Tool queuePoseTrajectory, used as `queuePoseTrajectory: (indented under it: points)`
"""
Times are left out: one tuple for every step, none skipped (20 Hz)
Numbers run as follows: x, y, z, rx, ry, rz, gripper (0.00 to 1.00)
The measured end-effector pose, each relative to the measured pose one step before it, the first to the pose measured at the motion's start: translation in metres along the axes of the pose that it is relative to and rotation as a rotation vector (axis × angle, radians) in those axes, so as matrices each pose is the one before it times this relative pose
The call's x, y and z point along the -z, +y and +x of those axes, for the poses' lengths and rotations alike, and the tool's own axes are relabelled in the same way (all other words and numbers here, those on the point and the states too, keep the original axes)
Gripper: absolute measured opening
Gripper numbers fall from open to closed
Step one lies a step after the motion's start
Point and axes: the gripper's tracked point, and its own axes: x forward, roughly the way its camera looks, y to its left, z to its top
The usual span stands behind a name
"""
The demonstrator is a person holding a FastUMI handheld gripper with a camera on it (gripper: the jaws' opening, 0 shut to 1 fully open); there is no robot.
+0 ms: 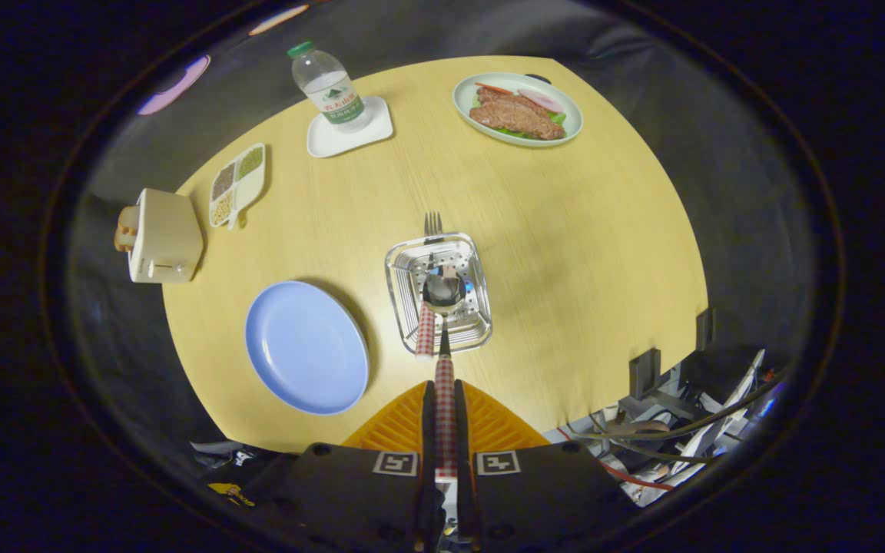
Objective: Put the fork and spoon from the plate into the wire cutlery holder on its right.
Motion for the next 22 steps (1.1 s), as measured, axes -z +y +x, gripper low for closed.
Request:
queuePoseTrajectory:
  points:
    - [-0.00453,0.00050,0.00261,0.00169,0.01241,0.00907,0.14]
    - [-0.00350,-0.00066,0.00241,0.00140,0.01092,0.00974,0.14]
    - [-0.00273,-0.00119,0.00299,0.00669,0.01229,0.00483,0.14]
    - [-0.00102,-0.00466,0.00395,0.01413,0.00948,0.00339,0.14]
    - [-0.00055,-0.00321,0.00375,0.01071,0.01717,0.00054,0.14]
    - [0.00048,0.00003,0.00185,0.00208,0.01084,-0.00071,0.14]
    - [-0.00223,0.00208,0.00194,-0.00353,0.00182,0.00318,0.15]
    - [-0.00316,0.00345,0.00192,-0.00663,-0.00448,0.00091,0.15]
    - [-0.00217,0.00271,0.00238,-0.00938,0.00020,-0.00026,0.15]
    - [-0.00111,0.00342,-0.00024,-0.00932,-0.00021,0.00149,0.17]
    - [-0.00277,0.00168,0.00010,-0.00457,-0.00760,-0.00086,0.19]
    - [0.00020,-0.00045,-0.00059,-0.00509,-0.00585,0.00121,0.18]
    - [-0.00262,0.00135,-0.00455,-0.01100,-0.00931,0.00218,0.27]
    - [0.00046,-0.00082,0.00026,-0.00262,-0.01140,0.00255,0.36]
    - [-0.00034,-0.00104,-0.00527,-0.00442,-0.01035,0.00289,0.46]
    - [0.00104,-0.00245,-0.00134,-0.00368,-0.01894,-0.00075,0.55]
    - [-0.00232,-0.00122,-0.00354,-0.00271,-0.02650,-0.00050,0.64]
    - [-0.00272,-0.00175,-0.00571,-0.00254,-0.03471,-0.00266,0.73]
    - [-0.00367,0.00090,-0.00669,-0.01402,-0.03925,-0.00648,0.83]
    - [-0.00288,0.00018,-0.00627,-0.00964,-0.03874,-0.00358,0.92]
    - [-0.00509,0.00132,-0.00710,-0.01533,-0.04266,-0.00410,1.00]
    - [-0.00586,0.00193,-0.00817,-0.01775,-0.04555,-0.00389,1.00]
